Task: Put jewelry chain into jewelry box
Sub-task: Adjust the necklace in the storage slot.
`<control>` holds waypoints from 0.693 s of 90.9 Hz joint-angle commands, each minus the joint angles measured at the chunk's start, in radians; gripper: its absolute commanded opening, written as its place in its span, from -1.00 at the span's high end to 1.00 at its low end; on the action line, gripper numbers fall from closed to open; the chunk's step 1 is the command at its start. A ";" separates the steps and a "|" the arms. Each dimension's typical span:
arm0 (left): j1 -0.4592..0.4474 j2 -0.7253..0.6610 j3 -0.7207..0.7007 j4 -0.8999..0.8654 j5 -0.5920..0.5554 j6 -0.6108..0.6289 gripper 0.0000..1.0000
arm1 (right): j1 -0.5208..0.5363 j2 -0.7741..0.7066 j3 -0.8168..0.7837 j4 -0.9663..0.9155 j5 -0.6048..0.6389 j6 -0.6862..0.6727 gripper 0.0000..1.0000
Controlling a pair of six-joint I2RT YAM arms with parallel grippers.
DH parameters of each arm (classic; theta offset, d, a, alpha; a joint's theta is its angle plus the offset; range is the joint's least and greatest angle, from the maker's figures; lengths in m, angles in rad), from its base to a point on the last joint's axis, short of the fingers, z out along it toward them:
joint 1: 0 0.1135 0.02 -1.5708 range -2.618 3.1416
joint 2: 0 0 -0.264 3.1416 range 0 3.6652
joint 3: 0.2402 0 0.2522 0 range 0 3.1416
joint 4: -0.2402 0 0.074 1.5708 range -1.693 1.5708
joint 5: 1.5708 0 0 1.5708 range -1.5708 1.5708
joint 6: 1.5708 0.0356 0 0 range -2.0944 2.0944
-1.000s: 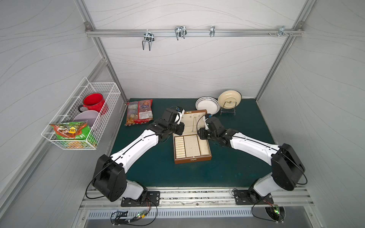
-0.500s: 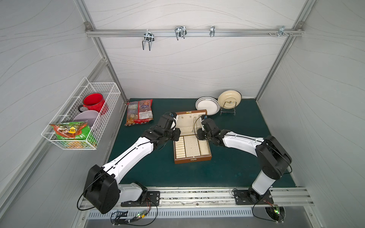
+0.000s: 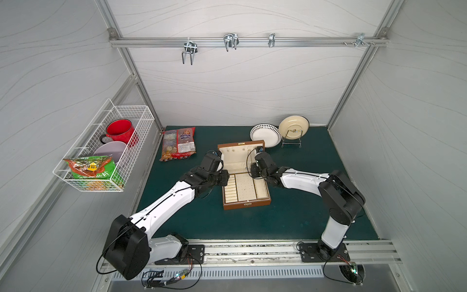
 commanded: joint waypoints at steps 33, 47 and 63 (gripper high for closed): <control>-0.013 0.123 -0.100 0.083 0.024 -0.216 0.27 | 0.025 0.001 0.024 0.062 0.035 -0.010 0.36; -0.031 0.157 -0.103 0.065 -0.009 -0.221 0.32 | 0.020 0.019 0.043 0.059 0.047 -0.006 0.32; -0.051 0.164 -0.094 0.058 -0.021 -0.211 0.34 | 0.019 0.037 0.054 0.057 0.066 0.010 0.46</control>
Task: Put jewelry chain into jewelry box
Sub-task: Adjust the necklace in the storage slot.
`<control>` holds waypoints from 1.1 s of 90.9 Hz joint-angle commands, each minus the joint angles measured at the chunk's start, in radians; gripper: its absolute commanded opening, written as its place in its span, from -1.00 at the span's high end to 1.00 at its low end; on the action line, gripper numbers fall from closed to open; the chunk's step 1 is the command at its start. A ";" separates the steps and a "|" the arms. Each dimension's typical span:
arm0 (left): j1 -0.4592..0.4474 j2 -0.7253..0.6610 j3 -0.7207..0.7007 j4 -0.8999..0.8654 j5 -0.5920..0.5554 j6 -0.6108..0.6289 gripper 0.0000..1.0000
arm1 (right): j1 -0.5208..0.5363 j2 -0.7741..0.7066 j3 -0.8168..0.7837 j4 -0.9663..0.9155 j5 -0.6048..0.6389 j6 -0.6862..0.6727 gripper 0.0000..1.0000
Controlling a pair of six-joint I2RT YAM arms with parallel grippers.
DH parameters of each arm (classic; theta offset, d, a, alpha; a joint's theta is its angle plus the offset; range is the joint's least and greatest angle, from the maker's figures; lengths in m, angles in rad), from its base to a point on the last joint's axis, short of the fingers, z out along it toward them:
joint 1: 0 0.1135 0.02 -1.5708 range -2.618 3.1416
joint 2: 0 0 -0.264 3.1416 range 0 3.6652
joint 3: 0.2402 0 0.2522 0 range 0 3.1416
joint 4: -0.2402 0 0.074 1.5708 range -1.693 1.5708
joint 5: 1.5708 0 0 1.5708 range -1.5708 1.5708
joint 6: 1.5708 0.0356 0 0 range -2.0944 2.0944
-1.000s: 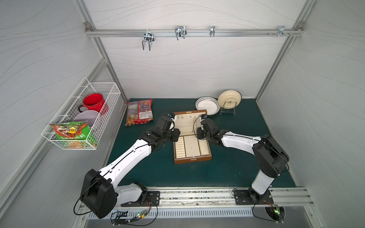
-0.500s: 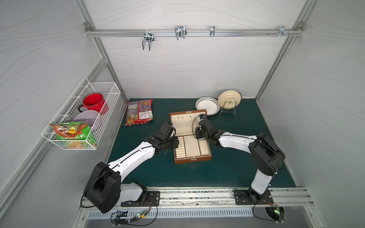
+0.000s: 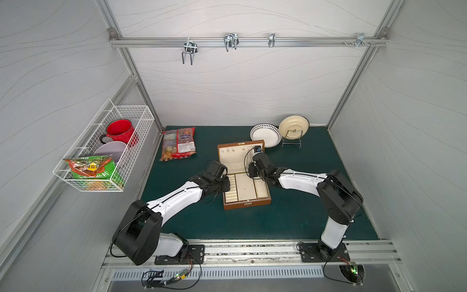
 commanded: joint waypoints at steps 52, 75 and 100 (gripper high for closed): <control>-0.021 0.034 -0.002 -0.031 -0.029 0.002 0.35 | -0.007 -0.088 0.012 0.007 0.071 -0.014 1.00; -0.021 0.030 -0.004 -0.028 -0.022 0.001 0.35 | -0.040 -0.143 0.015 -0.021 0.077 -0.035 1.00; -0.022 0.032 -0.005 -0.022 -0.015 0.001 0.35 | -0.052 -0.102 0.059 -0.033 0.101 -0.050 1.00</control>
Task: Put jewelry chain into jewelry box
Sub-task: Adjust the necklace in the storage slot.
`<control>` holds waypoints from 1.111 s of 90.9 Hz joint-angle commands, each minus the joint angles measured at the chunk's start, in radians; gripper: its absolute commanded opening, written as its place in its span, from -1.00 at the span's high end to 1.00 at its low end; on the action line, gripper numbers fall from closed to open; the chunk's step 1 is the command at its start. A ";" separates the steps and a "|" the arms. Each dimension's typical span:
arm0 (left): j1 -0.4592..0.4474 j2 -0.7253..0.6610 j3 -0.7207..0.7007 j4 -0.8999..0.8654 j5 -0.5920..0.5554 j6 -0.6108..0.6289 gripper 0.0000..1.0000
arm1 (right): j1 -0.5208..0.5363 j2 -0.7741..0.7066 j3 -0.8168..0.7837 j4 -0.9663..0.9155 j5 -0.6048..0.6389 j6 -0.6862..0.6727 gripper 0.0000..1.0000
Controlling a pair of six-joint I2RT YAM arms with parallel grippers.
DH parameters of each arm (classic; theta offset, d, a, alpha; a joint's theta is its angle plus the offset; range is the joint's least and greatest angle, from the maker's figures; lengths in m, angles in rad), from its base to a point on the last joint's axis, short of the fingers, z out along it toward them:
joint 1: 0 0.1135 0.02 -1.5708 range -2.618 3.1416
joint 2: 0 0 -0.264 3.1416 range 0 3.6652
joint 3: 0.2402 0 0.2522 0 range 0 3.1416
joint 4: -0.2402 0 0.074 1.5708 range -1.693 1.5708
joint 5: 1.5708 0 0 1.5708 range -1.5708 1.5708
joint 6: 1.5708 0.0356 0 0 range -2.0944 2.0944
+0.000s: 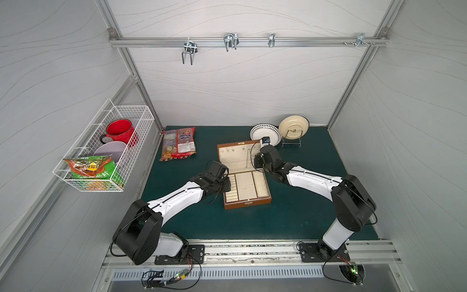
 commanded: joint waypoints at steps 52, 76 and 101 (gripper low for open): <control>-0.010 0.039 0.001 -0.023 0.015 0.006 0.35 | -0.003 0.088 0.042 -0.017 -0.020 0.050 1.00; -0.009 0.044 0.002 -0.024 0.017 0.006 0.36 | -0.002 0.094 0.037 -0.014 -0.062 0.082 1.00; -0.010 0.040 0.002 -0.026 0.017 0.007 0.36 | -0.001 0.067 0.029 -0.030 -0.051 0.091 0.59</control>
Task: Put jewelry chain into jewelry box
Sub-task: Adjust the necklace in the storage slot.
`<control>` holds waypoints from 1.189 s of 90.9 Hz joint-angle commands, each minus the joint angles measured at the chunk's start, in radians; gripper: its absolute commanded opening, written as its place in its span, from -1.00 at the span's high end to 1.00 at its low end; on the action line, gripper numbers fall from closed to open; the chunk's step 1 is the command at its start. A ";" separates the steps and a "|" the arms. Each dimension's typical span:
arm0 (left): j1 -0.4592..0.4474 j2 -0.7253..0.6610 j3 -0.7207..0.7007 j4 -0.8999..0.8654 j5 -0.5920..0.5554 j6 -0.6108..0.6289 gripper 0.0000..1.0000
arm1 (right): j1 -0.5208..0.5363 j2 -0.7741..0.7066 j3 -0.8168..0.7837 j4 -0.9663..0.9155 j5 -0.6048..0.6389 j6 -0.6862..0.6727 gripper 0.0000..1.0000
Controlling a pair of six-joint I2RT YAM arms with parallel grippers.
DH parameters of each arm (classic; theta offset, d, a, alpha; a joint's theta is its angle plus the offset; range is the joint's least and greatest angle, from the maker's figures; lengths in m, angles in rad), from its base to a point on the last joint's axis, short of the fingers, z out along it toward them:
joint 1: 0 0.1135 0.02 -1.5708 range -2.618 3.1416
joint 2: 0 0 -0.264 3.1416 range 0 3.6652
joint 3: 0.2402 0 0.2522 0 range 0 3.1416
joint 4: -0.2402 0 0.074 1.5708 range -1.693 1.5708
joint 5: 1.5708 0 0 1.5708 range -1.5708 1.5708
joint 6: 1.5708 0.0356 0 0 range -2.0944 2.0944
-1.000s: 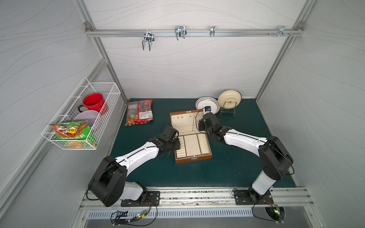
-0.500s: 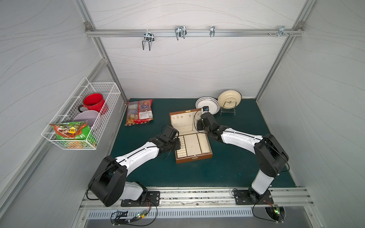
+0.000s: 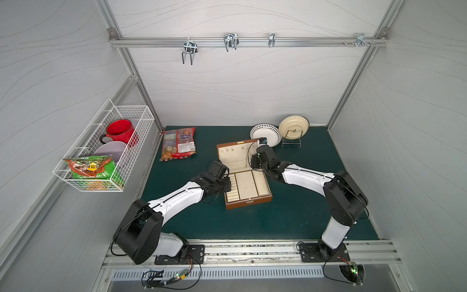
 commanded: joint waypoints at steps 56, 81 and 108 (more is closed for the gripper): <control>-0.009 0.018 0.017 -0.054 -0.002 0.027 0.38 | -0.098 -0.163 0.074 -0.363 -0.173 0.369 0.13; -0.058 -0.051 0.029 -0.064 -0.052 0.059 0.42 | -0.097 -0.136 0.051 -0.301 -0.325 0.679 0.12; -0.078 -0.092 0.003 -0.063 -0.030 0.054 0.44 | -0.072 -0.110 -0.038 -0.157 -0.245 0.981 0.13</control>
